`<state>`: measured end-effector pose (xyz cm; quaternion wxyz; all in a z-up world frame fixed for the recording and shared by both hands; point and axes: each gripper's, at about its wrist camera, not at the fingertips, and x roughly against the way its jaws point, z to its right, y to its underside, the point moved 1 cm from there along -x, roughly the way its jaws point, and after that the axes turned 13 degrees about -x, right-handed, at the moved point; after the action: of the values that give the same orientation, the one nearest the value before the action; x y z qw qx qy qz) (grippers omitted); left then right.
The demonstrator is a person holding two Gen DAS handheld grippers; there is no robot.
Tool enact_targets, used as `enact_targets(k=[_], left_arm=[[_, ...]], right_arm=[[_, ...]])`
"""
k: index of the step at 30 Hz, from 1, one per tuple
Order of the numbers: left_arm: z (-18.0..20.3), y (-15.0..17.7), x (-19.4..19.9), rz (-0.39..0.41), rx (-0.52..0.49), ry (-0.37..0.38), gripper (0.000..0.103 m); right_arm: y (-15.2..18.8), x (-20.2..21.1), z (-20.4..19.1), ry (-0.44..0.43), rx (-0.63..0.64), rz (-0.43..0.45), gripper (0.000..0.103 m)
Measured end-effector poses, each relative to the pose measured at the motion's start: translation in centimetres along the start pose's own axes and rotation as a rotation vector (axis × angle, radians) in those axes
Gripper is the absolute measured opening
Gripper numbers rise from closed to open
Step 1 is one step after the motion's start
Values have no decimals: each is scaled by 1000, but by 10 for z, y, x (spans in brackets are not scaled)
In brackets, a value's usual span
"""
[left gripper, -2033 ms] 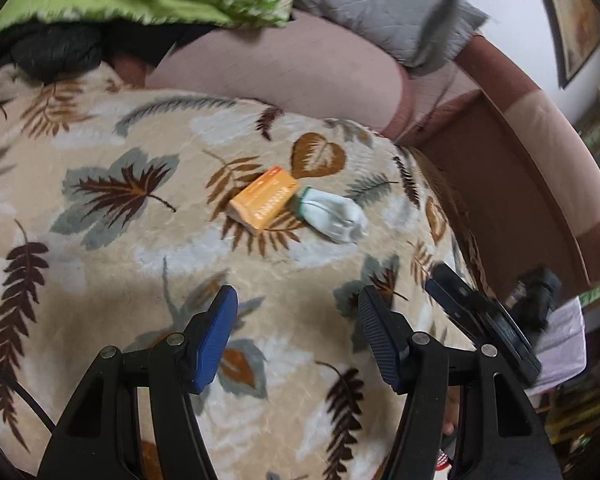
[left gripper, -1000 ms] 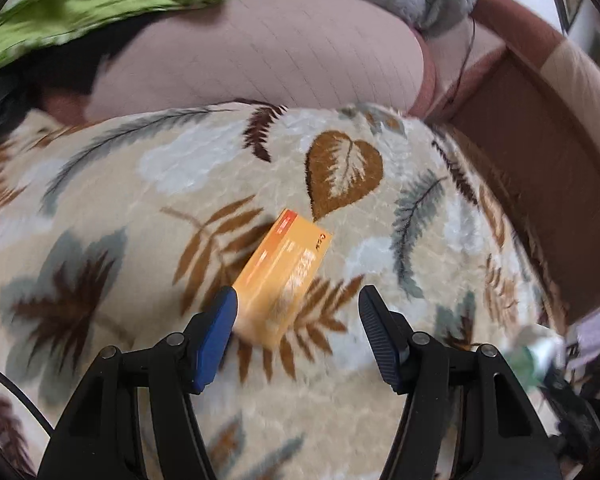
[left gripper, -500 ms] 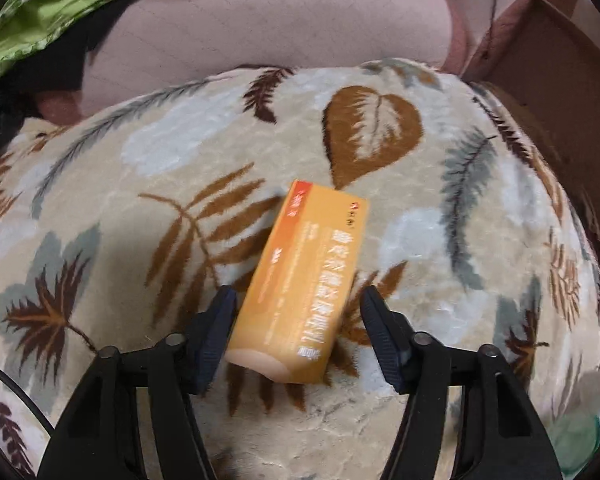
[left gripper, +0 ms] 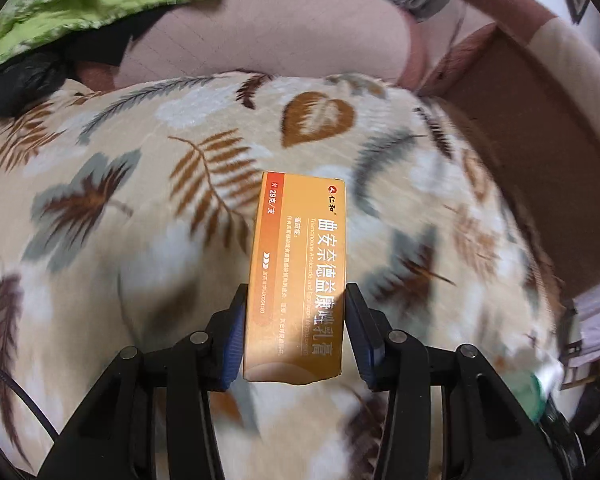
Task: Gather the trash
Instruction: 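Carry the glove and orange box over the red wastebasket with both tools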
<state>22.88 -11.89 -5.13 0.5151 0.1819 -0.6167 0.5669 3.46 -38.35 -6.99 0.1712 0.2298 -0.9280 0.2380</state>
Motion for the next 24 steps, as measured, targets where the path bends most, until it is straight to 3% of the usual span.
enact_targets(k=[7, 15, 24], left_arm=[[61, 75, 99, 111, 13, 88, 44], [120, 156, 159, 181, 0, 135, 44], [169, 182, 191, 214, -75, 188, 44]], right_arm=[[19, 77, -17, -36, 9, 64, 19], [41, 157, -16, -33, 24, 136, 19], [54, 202, -5, -20, 10, 187, 20]])
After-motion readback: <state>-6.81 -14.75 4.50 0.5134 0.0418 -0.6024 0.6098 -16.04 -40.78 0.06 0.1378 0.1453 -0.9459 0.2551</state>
